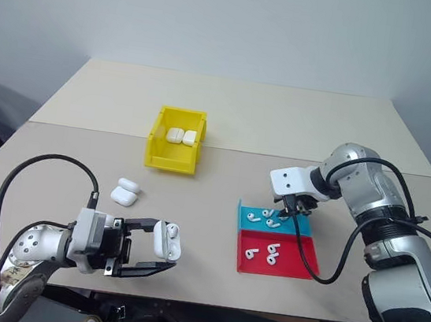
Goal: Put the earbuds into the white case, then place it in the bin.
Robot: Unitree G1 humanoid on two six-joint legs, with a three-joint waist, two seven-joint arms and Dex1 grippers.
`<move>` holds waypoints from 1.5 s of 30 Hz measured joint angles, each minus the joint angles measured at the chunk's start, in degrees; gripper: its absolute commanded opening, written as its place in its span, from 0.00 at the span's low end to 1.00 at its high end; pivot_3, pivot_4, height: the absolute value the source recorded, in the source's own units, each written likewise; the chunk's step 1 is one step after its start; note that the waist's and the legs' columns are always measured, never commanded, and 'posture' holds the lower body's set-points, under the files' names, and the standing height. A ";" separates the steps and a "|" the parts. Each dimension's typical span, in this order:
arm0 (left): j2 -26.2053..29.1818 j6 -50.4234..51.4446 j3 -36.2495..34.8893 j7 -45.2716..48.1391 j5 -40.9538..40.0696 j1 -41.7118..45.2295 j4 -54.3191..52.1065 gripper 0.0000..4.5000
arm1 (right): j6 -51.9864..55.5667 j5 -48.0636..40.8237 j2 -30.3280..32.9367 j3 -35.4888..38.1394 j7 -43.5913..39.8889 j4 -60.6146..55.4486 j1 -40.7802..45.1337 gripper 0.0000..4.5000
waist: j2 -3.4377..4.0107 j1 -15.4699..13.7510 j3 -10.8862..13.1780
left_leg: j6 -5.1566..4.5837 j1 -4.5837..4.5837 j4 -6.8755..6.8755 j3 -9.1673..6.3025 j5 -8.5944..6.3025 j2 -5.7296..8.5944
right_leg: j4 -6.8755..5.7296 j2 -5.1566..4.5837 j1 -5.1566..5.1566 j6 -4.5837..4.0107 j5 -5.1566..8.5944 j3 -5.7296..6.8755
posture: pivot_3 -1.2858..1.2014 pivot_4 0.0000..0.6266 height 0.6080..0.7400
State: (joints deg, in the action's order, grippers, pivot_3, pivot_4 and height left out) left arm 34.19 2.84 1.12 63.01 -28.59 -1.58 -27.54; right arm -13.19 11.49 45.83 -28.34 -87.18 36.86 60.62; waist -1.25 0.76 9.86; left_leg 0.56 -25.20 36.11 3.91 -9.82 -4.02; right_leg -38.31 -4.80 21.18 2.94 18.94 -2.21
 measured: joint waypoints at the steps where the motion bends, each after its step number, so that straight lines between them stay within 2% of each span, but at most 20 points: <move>1: 0.04 -0.04 -0.06 -0.22 0.00 -0.28 -0.23 0.61 | -1.60 0.78 -0.38 -0.24 -0.13 1.45 0.48 0.46 | 0.00 0.01 0.00 | 0.00 0.00 0.00 0.00 0.00 0.00 | 0.00 0.00 0.00 0.00 0.00 0.00 | 0.52 0.24 1.00; 9: 0.09 -0.53 -0.10 -1.11 0.05 -1.23 -0.79 0.61 | -11.41 4.03 -1.57 -0.60 -0.63 8.58 1.82 0.46 | 0.01 0.07 0.00 | 0.01 0.01 0.00 0.01 0.01 0.00 | 0.00 0.00 0.00 -0.01 -0.01 0.00 | 0.52 0.24 1.00; 20: 0.39 -1.21 -0.14 -1.54 0.15 -0.61 -0.80 0.61 | -19.13 8.37 -4.27 -0.67 1.59 15.76 3.60 0.46 | 0.01 0.08 0.00 | 0.03 0.01 0.00 0.01 0.02 -0.01 | -0.01 0.00 -0.01 -0.02 -0.01 0.01 | 0.52 0.24 1.00; 37: 0.81 -1.35 -0.15 -1.73 0.16 -0.58 -0.79 0.61 | -24.01 11.38 -6.37 -0.65 4.05 21.80 6.05 0.46 | 0.02 0.12 0.00 | 0.05 0.03 0.02 0.02 0.03 -0.01 | -0.06 0.00 -0.02 -0.03 -0.02 0.01 | 0.52 0.24 1.00; 41: 0.81 -1.35 -0.15 -1.75 0.19 -0.58 -0.79 0.61 | -24.57 11.66 -6.42 -0.66 4.02 22.26 6.13 0.28 | 0.02 0.13 0.00 | 0.06 0.03 0.03 0.02 0.04 -0.01 | -0.10 0.00 -0.02 -0.03 -0.02 0.01 | 0.52 0.24 1.00; 45: 0.92 -1.37 -0.16 -1.75 0.20 -0.58 -0.79 0.61 | -25.08 12.08 -6.41 -0.65 4.63 22.30 6.15 0.28 | 0.02 0.13 0.00 | 0.06 0.05 0.05 0.02 0.04 -0.01 | -0.13 0.00 -0.02 -0.03 -0.02 0.01 | 0.52 0.24 1.00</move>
State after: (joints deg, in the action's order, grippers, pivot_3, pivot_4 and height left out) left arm 35.10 1.47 0.96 61.26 -28.39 -2.16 -28.33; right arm -38.27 23.57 39.42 -28.99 -82.55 59.16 66.77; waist -1.24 0.90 9.86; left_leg 0.62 -25.15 36.16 3.93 -9.79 -4.03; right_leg -38.44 -4.80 21.16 2.91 18.92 -2.19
